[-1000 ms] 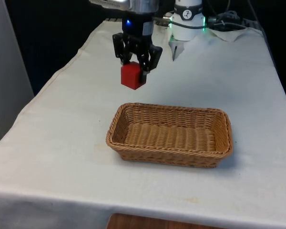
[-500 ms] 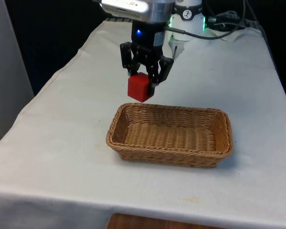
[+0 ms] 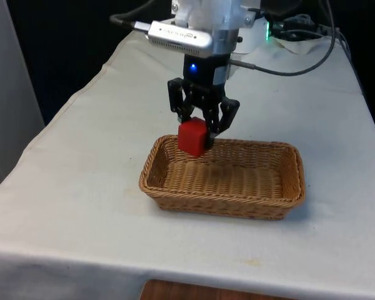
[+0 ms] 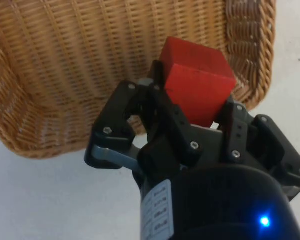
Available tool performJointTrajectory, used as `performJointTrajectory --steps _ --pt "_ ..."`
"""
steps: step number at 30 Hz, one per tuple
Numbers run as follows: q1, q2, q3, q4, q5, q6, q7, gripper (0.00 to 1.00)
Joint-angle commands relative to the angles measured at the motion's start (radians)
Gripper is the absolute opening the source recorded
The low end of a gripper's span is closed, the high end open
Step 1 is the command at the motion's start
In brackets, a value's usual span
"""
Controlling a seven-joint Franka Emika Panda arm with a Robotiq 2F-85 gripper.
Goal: Pick up the cube and place it into the basket.
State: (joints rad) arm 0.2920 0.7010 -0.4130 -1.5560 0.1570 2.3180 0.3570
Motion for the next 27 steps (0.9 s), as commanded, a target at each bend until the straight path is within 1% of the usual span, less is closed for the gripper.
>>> performJointTrajectory --steps 1,3,4,5,12,13,14,16,20,21,22,27 --pt "-0.01 0.005 0.014 0.007 0.019 0.002 -0.009 0.01" --pt "-0.011 0.016 0.014 0.018 0.034 0.004 -0.014 0.01" --pt "0.0 0.011 0.0 0.01 0.017 0.001 -0.004 0.01" --pt "-0.012 0.021 0.015 0.021 0.042 0.006 -0.017 0.01" --pt "-0.014 0.058 0.017 0.044 0.106 0.019 -0.04 0.01" --pt "-0.002 0.054 0.002 0.039 0.091 0.013 -0.029 0.01" --pt "-0.014 0.062 0.018 0.046 0.114 0.021 -0.043 0.01" --pt "-0.015 0.075 0.019 0.05 0.136 0.027 -0.052 0.01" --pt "-0.015 0.097 0.021 0.059 0.162 0.033 -0.06 0.01" --pt "-0.004 0.09 0.006 0.053 0.149 0.026 -0.051 0.01" --pt "-0.014 0.108 0.022 0.065 0.171 0.035 -0.063 0.01" --pt "-0.015 0.139 0.025 0.081 0.189 0.043 -0.064 0.01"
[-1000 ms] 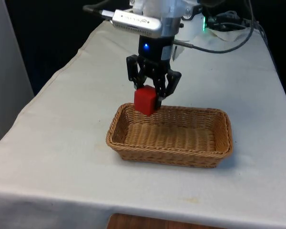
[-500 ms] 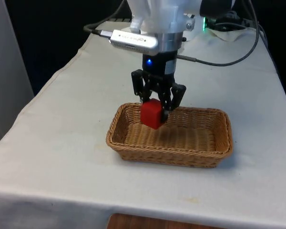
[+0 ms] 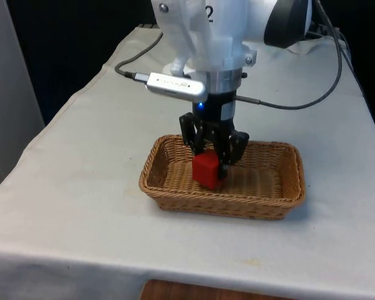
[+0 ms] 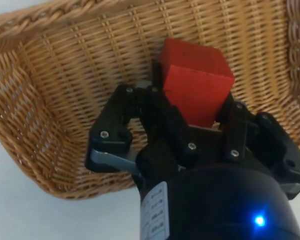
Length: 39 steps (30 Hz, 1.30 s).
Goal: Pick up the cube and place it into the basket.
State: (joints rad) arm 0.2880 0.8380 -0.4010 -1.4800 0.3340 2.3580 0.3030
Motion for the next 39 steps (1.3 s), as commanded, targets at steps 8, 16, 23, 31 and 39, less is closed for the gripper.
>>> performJointTrajectory --steps 8,16,23,31,39 --pt "-0.005 0.016 0.007 0.014 0.02 0.007 -0.007 0.09" --pt "-0.003 0.014 0.006 0.012 0.018 0.009 -0.006 0.88" --pt "-0.003 0.014 0.005 0.011 0.018 0.01 -0.005 1.0" --pt "-0.003 -0.002 0.0 0.003 0.016 0.001 -0.009 1.0" --pt "0.004 -0.071 -0.013 -0.051 0.011 -0.009 -0.02 1.0"
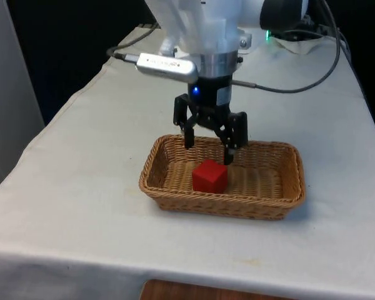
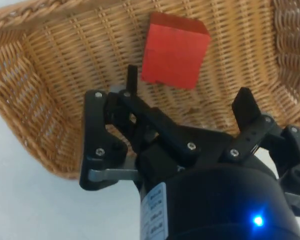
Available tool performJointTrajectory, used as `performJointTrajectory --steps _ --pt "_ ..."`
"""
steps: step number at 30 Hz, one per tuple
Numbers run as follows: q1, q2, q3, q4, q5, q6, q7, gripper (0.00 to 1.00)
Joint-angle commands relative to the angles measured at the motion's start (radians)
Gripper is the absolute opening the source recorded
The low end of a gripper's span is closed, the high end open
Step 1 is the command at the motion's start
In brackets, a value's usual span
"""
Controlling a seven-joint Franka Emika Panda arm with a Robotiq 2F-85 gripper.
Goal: Pick up the cube and place it into the basket.
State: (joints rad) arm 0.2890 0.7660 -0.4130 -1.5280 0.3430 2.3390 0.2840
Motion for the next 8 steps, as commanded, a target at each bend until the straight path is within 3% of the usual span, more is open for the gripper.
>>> performJointTrajectory --steps 1,5,6,8 --pt "0.004 -0.007 -0.002 -0.011 0.001 0.011 -0.002 1.0" --pt "0.005 -0.06 -0.003 -0.049 -0.01 0.003 -0.006 1.0" --pt "0.001 -0.044 0.0 -0.036 -0.007 0.0 -0.005 1.0" --pt "0.006 -0.079 -0.003 -0.062 -0.015 0.002 -0.005 1.0"
